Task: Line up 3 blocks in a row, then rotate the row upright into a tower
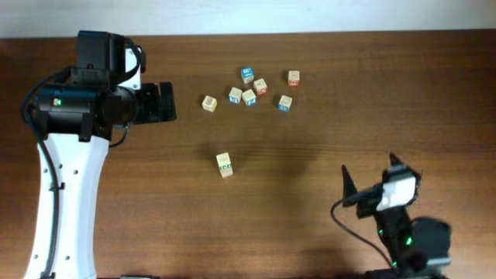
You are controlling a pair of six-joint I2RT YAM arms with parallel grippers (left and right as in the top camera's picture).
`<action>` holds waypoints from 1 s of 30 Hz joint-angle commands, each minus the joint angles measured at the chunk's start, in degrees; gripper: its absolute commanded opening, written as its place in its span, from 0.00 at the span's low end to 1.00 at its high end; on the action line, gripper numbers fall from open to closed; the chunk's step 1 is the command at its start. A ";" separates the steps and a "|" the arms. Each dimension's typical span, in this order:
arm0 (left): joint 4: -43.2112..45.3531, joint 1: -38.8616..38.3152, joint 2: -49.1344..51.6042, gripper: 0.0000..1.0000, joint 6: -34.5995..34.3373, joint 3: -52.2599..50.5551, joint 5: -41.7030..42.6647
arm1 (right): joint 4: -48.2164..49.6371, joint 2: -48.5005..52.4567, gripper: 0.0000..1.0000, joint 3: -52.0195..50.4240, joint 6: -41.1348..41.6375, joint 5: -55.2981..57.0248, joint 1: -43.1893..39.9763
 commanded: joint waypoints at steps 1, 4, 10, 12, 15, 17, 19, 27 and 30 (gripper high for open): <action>-0.09 0.24 -0.31 0.99 0.74 0.31 -0.39 | 5.05 -8.87 0.98 -9.51 -0.37 -0.55 -0.42; -0.09 0.24 -0.31 0.99 0.74 0.31 -0.39 | 8.37 -10.10 0.98 -14.56 -0.31 0.72 -0.42; -0.09 0.24 -0.31 0.99 0.74 0.31 -0.39 | 7.91 -10.08 0.98 -15.82 0.02 3.80 -0.44; -0.09 0.24 -0.31 0.99 0.74 0.31 -0.39 | 7.91 -10.08 0.98 -15.82 0.02 3.80 -0.42; -0.09 0.24 -0.31 0.99 0.74 0.31 -0.39 | 7.91 -10.08 0.98 -15.82 0.04 3.80 -0.44; -0.09 0.24 -0.31 0.99 0.74 0.31 -0.39 | 7.91 -10.08 0.98 -15.82 0.04 3.80 -0.42; -0.07 0.24 -0.31 0.99 0.74 0.31 -0.39 | 7.91 -10.08 0.98 -15.82 0.04 3.80 -0.44; 18.88 0.15 -15.93 0.99 6.43 -14.73 -2.64 | 7.91 -10.08 0.98 -15.82 0.02 3.80 -0.44; 37.07 0.15 -32.11 0.99 12.44 -37.20 -2.56 | 7.91 -10.08 0.98 -15.82 0.02 3.80 -0.44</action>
